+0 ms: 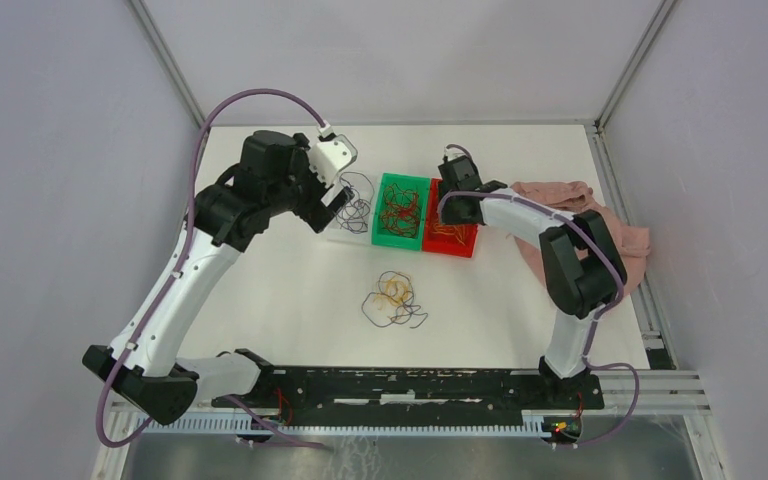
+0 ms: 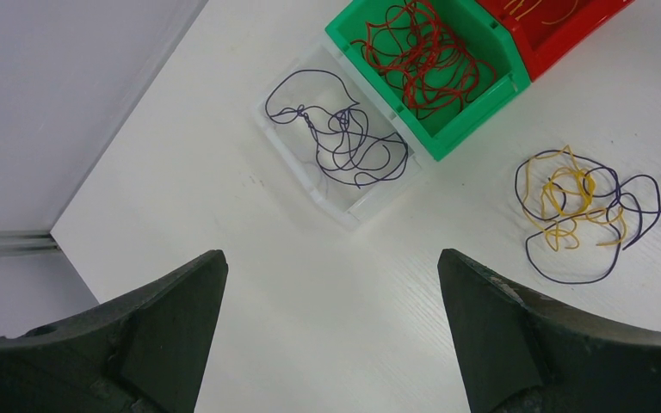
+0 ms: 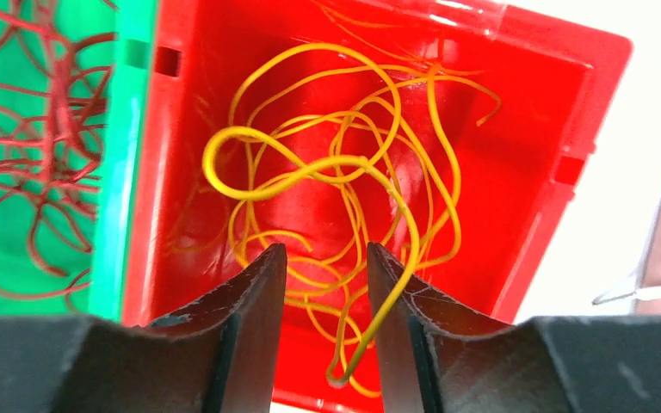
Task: Untangle the cables
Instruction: Place the cable in the bin.
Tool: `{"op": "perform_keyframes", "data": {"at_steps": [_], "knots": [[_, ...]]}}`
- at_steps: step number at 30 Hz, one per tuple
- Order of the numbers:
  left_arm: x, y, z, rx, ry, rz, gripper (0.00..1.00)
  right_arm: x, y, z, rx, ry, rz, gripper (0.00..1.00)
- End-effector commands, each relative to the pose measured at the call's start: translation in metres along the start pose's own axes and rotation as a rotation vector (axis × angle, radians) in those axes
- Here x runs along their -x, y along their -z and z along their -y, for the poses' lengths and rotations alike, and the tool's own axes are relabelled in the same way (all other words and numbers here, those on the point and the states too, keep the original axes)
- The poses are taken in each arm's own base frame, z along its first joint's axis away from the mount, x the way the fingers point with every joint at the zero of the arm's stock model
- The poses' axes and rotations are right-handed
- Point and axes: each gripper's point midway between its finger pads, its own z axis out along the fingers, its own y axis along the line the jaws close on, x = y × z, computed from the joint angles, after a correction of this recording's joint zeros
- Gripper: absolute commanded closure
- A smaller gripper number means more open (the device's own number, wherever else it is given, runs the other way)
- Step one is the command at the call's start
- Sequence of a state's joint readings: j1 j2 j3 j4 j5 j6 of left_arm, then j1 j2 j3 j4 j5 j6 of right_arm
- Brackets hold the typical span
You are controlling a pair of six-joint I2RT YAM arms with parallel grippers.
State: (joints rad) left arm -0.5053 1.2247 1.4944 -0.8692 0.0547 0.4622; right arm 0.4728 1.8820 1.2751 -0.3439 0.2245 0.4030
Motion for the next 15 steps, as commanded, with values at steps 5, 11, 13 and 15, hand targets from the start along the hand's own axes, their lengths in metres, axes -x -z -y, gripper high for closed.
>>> {"op": "perform_keyframes", "data": {"at_steps": [5,11,13,15], "knots": [[0.024,0.012,-0.007,0.012,-0.009,0.092,0.01,0.089,0.093,-0.014,0.125,-0.017,0.221,0.44],[0.022,0.011,-0.005,0.001,-0.004,0.075,0.01,0.11,0.094,-0.018,0.142,-0.039,0.25,0.49],[0.02,0.01,-0.004,-0.005,-0.002,0.069,0.01,0.112,0.081,-0.015,0.116,-0.049,0.244,0.58],[0.019,0.009,-0.004,-0.008,-0.002,0.068,0.01,0.108,0.06,-0.011,0.083,-0.04,0.212,0.62]]}}
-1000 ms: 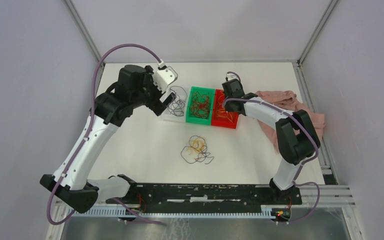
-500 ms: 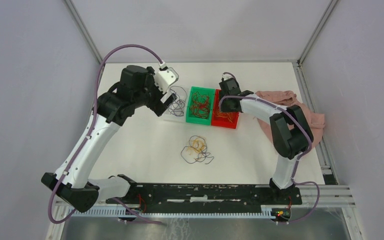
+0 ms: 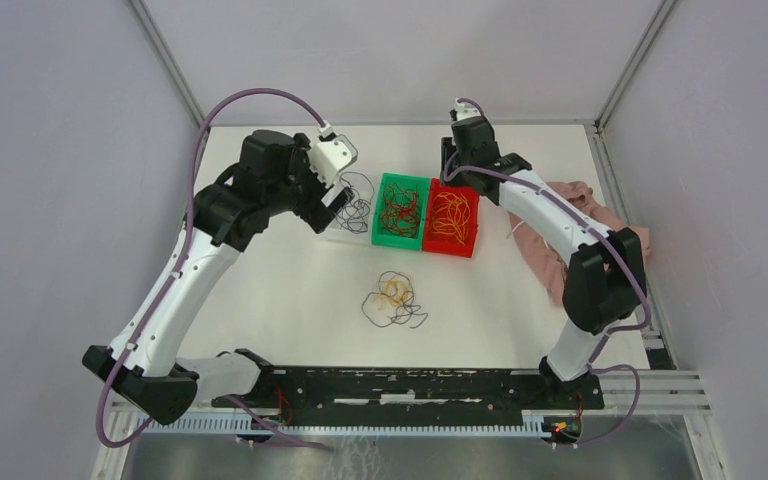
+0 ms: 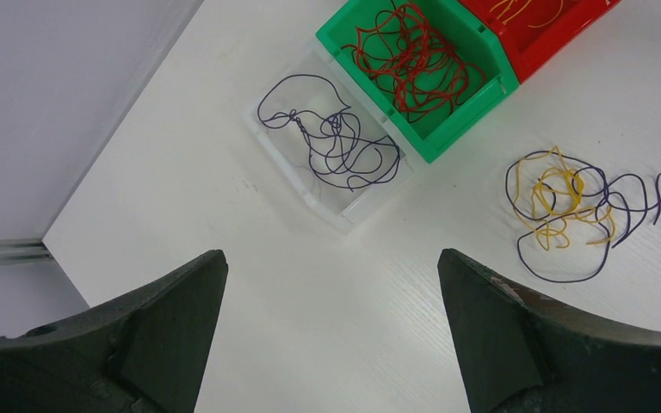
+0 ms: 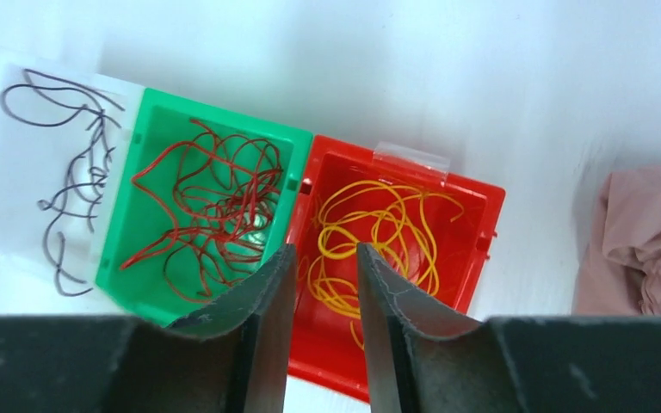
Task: Untangle the cables
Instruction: Place the cable in the bin, then untie the cable.
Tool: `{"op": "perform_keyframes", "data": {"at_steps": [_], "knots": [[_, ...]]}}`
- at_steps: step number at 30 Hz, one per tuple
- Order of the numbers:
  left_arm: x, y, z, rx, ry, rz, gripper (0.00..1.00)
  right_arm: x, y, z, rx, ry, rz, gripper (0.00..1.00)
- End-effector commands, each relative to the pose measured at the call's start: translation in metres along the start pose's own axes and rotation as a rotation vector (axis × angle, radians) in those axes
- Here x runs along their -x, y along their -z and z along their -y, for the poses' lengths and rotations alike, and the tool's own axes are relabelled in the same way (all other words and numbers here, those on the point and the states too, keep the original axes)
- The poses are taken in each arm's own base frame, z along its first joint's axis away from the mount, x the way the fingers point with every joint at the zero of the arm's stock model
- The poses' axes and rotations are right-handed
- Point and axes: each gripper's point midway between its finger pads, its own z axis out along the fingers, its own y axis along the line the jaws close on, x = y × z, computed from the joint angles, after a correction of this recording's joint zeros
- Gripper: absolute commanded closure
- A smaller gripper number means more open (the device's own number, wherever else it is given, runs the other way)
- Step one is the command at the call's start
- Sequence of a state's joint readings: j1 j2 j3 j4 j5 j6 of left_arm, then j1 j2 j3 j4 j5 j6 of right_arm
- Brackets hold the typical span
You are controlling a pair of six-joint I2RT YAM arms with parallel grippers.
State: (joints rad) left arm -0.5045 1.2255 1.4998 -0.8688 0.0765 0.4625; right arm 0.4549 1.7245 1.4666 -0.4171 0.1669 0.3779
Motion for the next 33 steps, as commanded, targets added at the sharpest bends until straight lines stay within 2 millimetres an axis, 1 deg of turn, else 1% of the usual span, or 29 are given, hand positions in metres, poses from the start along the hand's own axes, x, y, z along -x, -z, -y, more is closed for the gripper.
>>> {"op": "perform_keyframes", "data": {"at_steps": [1,6,9,11,13,14,16,18,20,22,24,25,26,28,29,31,33], "knots": [[0.017,0.009,-0.007,0.008,-0.004,0.057,0.01,-0.008,-0.034,0.014,-0.07,0.013,-0.043,0.64],[0.016,0.01,-0.006,0.005,-0.008,0.061,0.01,-0.042,-0.062,0.026,-0.12,0.014,-0.11,0.74],[0.015,0.01,-0.007,0.009,-0.009,0.06,0.01,-0.066,-0.076,0.037,-0.16,0.007,-0.134,0.77],[0.016,0.011,-0.008,0.012,-0.01,0.06,0.01,-0.076,-0.083,0.041,-0.171,0.006,-0.145,0.78],[0.016,0.012,-0.009,0.014,-0.014,0.062,0.01,-0.081,-0.089,0.043,-0.18,0.017,-0.167,0.79],[0.016,0.013,-0.009,0.015,-0.015,0.063,0.01,-0.08,-0.091,0.041,-0.17,0.02,-0.171,0.79],[0.014,0.013,-0.008,0.01,-0.018,0.058,0.01,-0.071,-0.09,0.035,-0.142,0.021,-0.156,0.78],[0.012,0.013,-0.006,-0.001,-0.02,0.053,0.01,-0.05,-0.079,0.025,-0.095,0.011,-0.111,0.74],[0.009,0.011,-0.002,-0.02,-0.014,0.045,0.01,-0.028,-0.062,0.016,-0.056,0.0,-0.063,0.68],[0.006,0.009,0.002,-0.04,-0.012,0.033,0.01,-0.009,-0.041,0.011,-0.03,-0.013,-0.019,0.56],[0.003,0.008,0.002,-0.049,-0.004,0.026,0.0,0.004,-0.019,0.008,-0.017,-0.024,0.015,0.42],[0.002,0.007,0.003,-0.054,0.0,0.025,0.01,0.01,-0.008,0.008,-0.017,-0.022,0.033,0.37],[0.001,0.007,0.003,-0.062,0.005,0.025,0.01,0.012,0.002,0.006,-0.02,-0.01,0.049,0.35],[-0.001,0.006,0.001,-0.071,0.017,0.024,0.01,0.015,0.022,0.007,-0.039,0.025,0.072,0.33],[-0.003,0.005,0.0,-0.074,0.023,0.021,0.01,0.014,0.032,0.002,-0.036,0.042,0.083,0.32],[-0.006,0.004,-0.004,-0.072,0.032,0.011,0.01,0.004,0.049,-0.004,-0.018,0.068,0.082,0.31],[-0.009,0.003,-0.006,-0.074,0.039,0.006,0.01,-0.01,0.063,-0.016,0.037,0.073,0.068,0.33]]}}
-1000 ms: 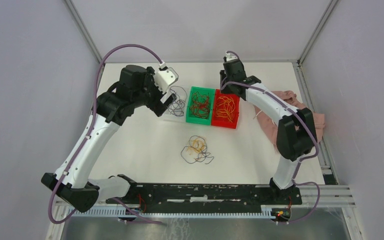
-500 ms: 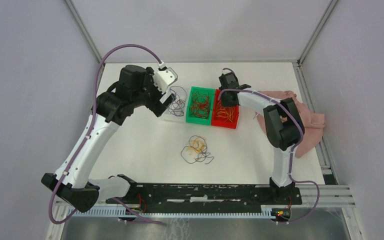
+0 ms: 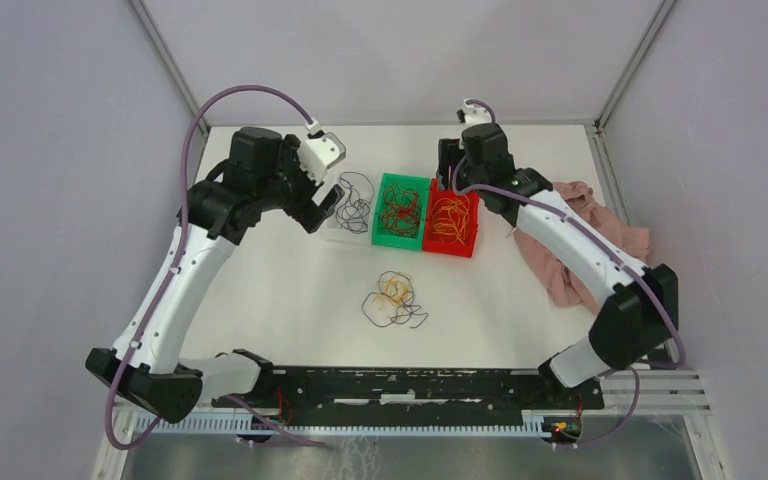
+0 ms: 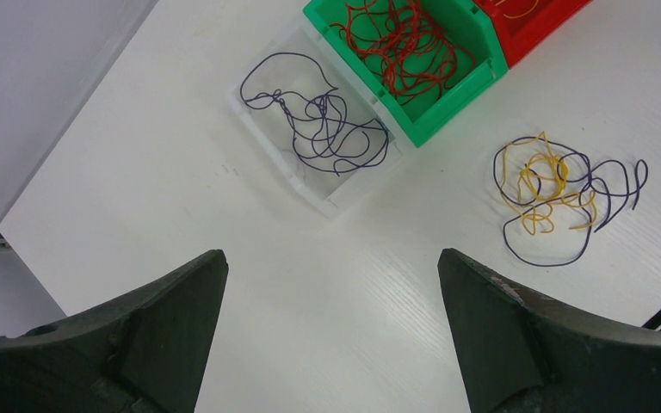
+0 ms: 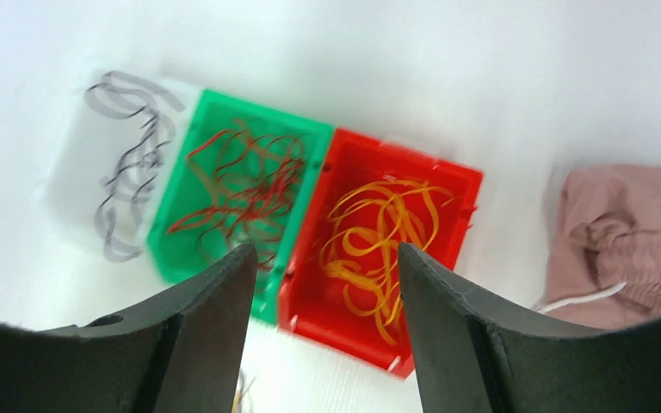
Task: Untangle the cables
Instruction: Untie the cable.
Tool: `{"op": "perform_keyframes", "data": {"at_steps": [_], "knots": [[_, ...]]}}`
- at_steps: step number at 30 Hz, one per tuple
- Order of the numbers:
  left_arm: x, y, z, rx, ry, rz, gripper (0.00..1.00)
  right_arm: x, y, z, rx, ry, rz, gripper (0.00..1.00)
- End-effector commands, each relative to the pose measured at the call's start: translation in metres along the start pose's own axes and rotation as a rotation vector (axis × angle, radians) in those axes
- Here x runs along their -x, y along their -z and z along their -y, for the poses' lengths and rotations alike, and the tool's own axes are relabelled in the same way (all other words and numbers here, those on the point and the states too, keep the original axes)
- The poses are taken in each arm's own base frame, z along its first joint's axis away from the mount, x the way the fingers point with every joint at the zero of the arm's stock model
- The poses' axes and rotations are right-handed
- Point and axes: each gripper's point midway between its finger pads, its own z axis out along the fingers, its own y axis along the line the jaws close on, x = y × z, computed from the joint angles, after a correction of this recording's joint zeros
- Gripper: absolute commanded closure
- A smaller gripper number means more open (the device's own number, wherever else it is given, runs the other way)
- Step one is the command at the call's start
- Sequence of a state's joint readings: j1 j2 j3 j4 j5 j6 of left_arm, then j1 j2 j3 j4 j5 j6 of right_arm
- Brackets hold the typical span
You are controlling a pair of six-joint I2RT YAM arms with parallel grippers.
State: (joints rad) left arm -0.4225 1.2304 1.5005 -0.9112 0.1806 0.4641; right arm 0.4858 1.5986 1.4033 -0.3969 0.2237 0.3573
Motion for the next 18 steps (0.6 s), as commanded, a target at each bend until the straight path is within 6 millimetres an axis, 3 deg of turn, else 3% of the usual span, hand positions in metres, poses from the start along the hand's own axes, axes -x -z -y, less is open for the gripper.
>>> {"op": "perform_keyframes", "data": {"at_steps": [1,5,10,14,18], "knots": [[0.004,0.002,-0.005,-0.023,-0.01,0.025,0.01,-0.032,0.036,-0.023,0.088,0.042,-0.039,0.34],[0.003,0.004,-0.005,-0.03,-0.009,0.033,0.01,-0.093,0.068,-0.07,0.231,0.129,-0.126,0.35],[-0.005,-0.001,0.004,-0.07,-0.02,0.028,0.01,-0.18,0.101,-0.105,0.414,0.212,-0.254,0.37],[-0.006,-0.002,0.009,-0.094,-0.022,0.032,0.01,-0.233,0.115,-0.113,0.485,0.281,-0.325,0.38],[-0.007,-0.003,0.012,-0.112,-0.022,0.035,0.01,-0.266,0.114,-0.118,0.53,0.313,-0.386,0.37]]}}
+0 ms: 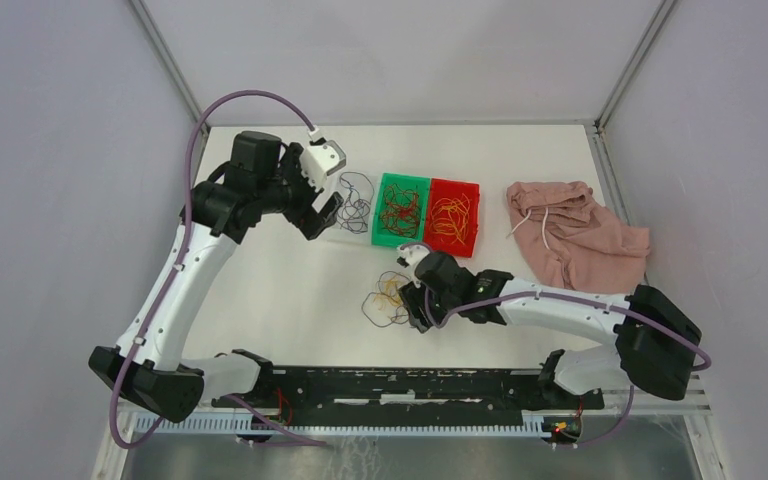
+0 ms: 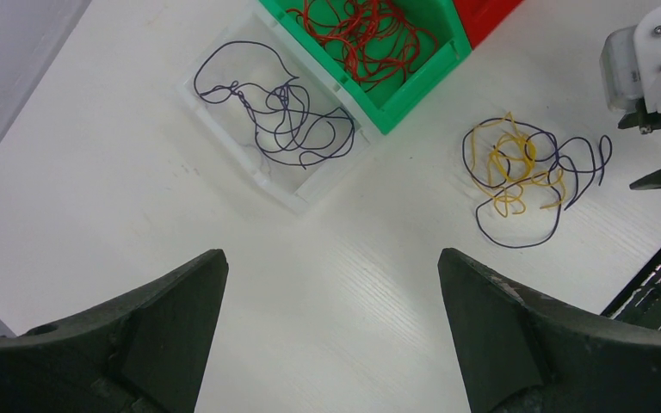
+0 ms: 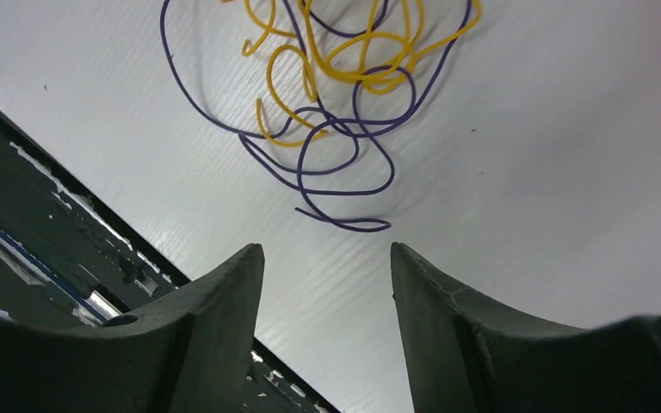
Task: Untangle the cables
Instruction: Untie the cable.
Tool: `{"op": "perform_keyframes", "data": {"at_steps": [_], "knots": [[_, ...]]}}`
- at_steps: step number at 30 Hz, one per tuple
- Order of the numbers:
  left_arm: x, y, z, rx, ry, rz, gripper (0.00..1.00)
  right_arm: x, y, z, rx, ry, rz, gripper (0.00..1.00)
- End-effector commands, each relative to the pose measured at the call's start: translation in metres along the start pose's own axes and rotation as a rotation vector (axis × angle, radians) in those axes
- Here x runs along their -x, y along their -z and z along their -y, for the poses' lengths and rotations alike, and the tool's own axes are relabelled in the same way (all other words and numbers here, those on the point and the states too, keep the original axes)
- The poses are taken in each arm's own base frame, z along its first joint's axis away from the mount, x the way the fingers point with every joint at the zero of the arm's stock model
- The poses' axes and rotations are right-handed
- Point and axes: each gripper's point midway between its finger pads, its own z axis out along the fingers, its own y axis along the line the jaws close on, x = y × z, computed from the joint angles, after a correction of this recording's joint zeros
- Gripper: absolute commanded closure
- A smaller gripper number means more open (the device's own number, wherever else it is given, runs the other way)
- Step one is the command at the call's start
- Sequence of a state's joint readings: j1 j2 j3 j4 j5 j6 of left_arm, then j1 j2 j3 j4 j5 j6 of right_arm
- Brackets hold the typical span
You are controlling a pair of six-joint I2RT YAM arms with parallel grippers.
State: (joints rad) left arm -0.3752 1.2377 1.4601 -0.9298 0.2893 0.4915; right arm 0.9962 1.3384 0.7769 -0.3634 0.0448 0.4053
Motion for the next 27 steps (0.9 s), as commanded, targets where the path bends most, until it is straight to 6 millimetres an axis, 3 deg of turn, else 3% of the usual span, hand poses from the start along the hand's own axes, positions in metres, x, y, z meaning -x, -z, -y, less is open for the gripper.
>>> {"op": "perform_keyframes", "data": {"at_steps": [1,6,10,13,15,18,23,27], "knots": [[0.009,0.004,0.004,-0.024,-0.04,0.049,0.01,0.008,-0.011,-0.02,0.08,0.006,0.053,0.38],[0.006,0.004,0.007,-0.037,-0.038,0.045,0.01,0.014,-0.023,-0.005,-0.001,0.07,0.062,0.39],[0.002,0.007,0.026,-0.14,-0.07,0.044,0.01,0.028,-0.027,0.012,-0.096,0.173,0.102,0.39],[-0.001,0.007,0.031,-0.166,-0.061,0.034,0.01,0.026,-0.038,0.006,-0.062,0.222,0.076,0.4],[-0.002,0.006,0.031,-0.164,-0.058,0.03,0.01,0.02,-0.046,-0.001,-0.019,0.233,0.043,0.45],[0.001,0.01,0.03,-0.155,-0.067,0.041,0.01,0.011,-0.053,-0.002,-0.005,0.222,0.014,0.61],[0.004,0.013,0.03,-0.145,-0.074,0.063,0.01,0.034,-0.024,-0.003,-0.027,0.177,0.09,0.97],[0.006,0.013,0.032,-0.152,-0.063,0.078,0.01,0.067,0.024,-0.022,0.05,0.145,0.195,1.0]]}}
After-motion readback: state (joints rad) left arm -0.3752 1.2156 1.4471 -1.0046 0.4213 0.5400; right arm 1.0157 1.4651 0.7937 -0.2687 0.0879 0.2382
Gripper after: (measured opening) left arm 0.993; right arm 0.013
